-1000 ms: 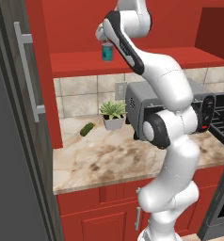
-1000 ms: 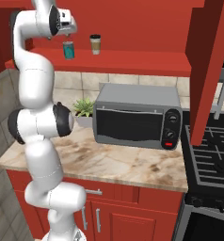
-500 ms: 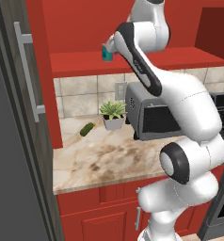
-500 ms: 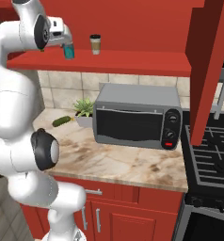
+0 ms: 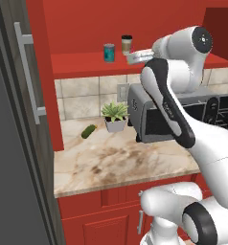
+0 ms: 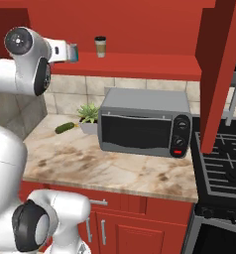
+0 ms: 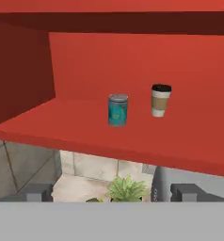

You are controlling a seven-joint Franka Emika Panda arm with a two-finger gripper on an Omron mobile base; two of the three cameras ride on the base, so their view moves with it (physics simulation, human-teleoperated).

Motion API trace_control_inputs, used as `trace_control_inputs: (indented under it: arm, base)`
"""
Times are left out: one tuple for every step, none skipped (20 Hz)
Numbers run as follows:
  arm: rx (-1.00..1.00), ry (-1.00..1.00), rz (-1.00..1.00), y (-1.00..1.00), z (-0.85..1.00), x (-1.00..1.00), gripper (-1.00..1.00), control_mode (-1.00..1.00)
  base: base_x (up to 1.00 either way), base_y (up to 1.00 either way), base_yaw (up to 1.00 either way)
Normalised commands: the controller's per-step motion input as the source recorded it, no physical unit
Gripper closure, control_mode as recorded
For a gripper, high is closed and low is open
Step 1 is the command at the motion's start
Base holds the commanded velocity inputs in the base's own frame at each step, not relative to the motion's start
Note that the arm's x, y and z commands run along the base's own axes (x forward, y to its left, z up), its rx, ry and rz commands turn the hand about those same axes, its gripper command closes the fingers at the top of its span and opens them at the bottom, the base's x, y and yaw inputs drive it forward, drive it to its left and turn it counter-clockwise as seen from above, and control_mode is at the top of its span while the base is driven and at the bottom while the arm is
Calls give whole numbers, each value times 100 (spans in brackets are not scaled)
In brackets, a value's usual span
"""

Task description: Pick the boxed food and canned food from the counter and place them in the cabinets closest to them.

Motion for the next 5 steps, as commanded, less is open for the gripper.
trace_control_inputs:
  arm:
    - [13, -37, -2, -22, 1, -78, -100, -100]
    - [12, -37, -2, -20, 4, -79, -100, -100]
    - [10, -38, -1, -18, 9, -83, -100, -100]
    - [6, -41, 0, -9, 17, -87, -100, -100]
    - [6, -41, -1, -13, 21, -74, -100, -100]
  base:
    - [0, 0, 0]
    - [0, 0, 0]
    - [0, 0, 0]
    - [0, 0, 0]
    - [0, 0, 0]
